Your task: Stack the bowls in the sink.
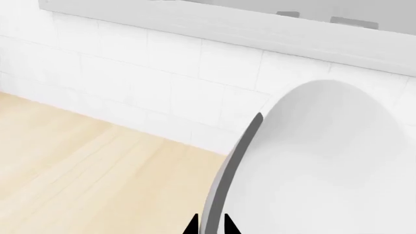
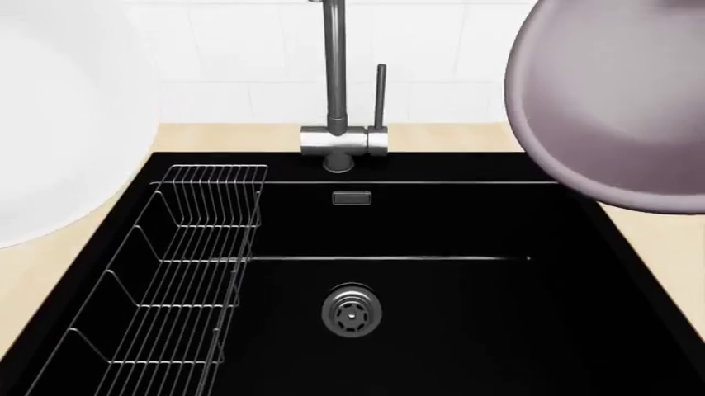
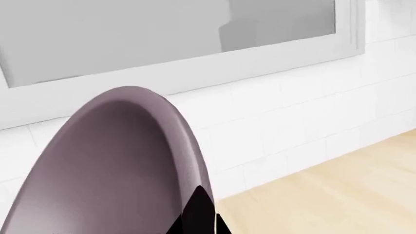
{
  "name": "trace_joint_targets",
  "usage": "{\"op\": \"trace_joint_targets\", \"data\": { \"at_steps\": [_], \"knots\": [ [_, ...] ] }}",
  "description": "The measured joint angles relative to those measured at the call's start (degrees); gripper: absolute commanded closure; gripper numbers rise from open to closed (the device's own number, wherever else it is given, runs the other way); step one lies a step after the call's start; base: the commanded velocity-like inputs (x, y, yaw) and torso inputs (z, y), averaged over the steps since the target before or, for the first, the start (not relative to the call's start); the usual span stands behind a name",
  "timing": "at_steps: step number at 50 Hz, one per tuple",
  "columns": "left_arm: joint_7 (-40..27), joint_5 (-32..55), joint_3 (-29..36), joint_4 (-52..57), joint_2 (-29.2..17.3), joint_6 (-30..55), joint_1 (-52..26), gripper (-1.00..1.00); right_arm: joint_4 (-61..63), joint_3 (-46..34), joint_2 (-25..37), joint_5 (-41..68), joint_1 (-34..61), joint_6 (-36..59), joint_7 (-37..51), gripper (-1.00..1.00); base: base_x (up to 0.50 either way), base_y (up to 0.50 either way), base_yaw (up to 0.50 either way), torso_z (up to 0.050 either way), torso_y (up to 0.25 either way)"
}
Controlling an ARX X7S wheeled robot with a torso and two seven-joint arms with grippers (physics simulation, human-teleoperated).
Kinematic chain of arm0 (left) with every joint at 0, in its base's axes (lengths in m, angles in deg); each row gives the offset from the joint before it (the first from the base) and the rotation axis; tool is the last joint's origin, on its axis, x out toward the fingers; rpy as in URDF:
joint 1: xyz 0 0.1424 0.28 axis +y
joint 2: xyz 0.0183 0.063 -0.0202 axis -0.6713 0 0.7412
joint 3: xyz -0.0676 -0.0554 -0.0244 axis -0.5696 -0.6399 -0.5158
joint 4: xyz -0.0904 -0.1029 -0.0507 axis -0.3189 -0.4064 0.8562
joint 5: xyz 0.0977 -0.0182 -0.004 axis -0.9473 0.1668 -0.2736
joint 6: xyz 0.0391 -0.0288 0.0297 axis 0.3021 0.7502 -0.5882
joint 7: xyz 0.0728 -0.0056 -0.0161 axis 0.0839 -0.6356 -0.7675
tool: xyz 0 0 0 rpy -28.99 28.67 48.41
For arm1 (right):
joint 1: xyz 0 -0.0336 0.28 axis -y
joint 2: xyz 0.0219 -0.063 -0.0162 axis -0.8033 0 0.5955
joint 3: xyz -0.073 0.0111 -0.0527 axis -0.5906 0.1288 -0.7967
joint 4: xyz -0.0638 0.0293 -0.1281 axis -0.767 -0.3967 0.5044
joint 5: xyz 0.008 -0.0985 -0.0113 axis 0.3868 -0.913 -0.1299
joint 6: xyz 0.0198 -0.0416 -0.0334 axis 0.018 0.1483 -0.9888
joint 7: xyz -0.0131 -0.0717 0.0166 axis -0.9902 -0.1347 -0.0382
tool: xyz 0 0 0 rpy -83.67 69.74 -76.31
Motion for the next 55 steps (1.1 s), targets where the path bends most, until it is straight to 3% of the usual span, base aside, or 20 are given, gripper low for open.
{"op": "trace_joint_targets", "data": {
  "at_steps": [13,19,40,55],
  "knots": [
    [-0.59,0.27,-0.45,-0.19,0.1,0.42,-0.57,1.0,-0.06,0.74,-0.16,0.65,0.68,0.67,0.15,1.0,0.5,0.0,0.0,0.0,0.001],
    [-0.98,0.58,-0.69,-0.37,0.25,0.81,-0.91,1.0,-0.18,0.81,-0.48,1.31,1.74,1.93,0.34,1.0,0.07,0.0,0.0,0.0,0.0],
    [-2.36,1.91,-1.3,-0.9,1.3,2.14,-2.14,1.0,-10.02,-14.5,-14.25,16.75,34.48,26.24,15.53,1.0,0.02,0.0,0.0,0.0,0.0],
    [-2.49,2.32,-1.4,-0.8,1.41,2.49,-2.32,1.0,-13.84,-23.89,-21.39,21.69,42.56,28.85,20.34,1.0,0.02,0.0,0.0,0.0,0.001]
  ]
}}
